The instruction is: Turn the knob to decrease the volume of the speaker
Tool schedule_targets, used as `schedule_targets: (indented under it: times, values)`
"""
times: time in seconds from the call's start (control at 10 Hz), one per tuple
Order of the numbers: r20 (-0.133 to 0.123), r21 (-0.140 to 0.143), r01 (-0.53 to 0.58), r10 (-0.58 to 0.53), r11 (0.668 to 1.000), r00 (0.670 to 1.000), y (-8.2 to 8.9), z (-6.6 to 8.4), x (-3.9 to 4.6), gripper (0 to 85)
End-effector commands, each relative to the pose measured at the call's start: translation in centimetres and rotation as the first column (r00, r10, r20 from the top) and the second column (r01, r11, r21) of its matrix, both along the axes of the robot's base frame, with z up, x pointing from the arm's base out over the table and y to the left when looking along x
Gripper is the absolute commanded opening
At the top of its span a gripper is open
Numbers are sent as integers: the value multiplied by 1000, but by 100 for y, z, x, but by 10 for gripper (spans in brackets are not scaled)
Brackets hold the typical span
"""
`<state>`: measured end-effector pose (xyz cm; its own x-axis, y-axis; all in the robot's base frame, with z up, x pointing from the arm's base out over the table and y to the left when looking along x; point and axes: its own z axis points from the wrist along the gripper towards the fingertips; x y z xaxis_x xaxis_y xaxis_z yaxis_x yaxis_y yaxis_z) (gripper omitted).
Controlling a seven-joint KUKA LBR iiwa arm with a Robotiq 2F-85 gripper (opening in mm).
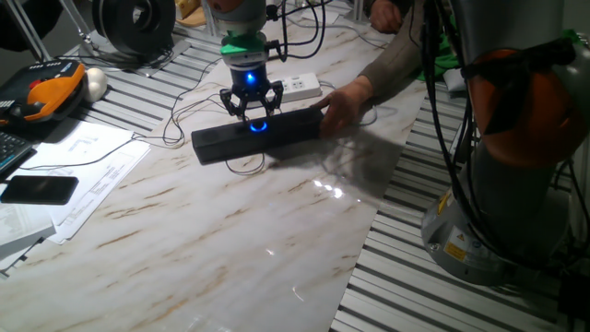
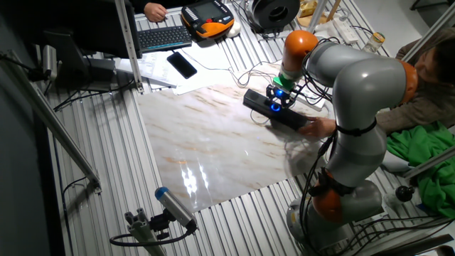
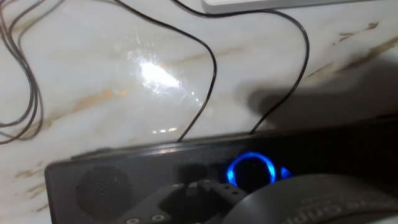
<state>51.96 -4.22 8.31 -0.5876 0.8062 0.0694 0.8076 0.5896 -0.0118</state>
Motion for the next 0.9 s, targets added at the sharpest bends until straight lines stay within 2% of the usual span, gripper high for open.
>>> schedule_targets:
  times: [0.0, 0.3, 0.5, 0.8]
  values:
    - [0, -6, -4, 4, 1000, 1000, 1, 1, 1, 510]
    - [1, 6, -10, 10, 1000, 1000, -118, 11, -47, 510]
    - [7, 8, -8, 8, 1000, 1000, -83, -5, -54, 510]
    - [14, -4, -9, 9, 1000, 1000, -61, -32, -48, 510]
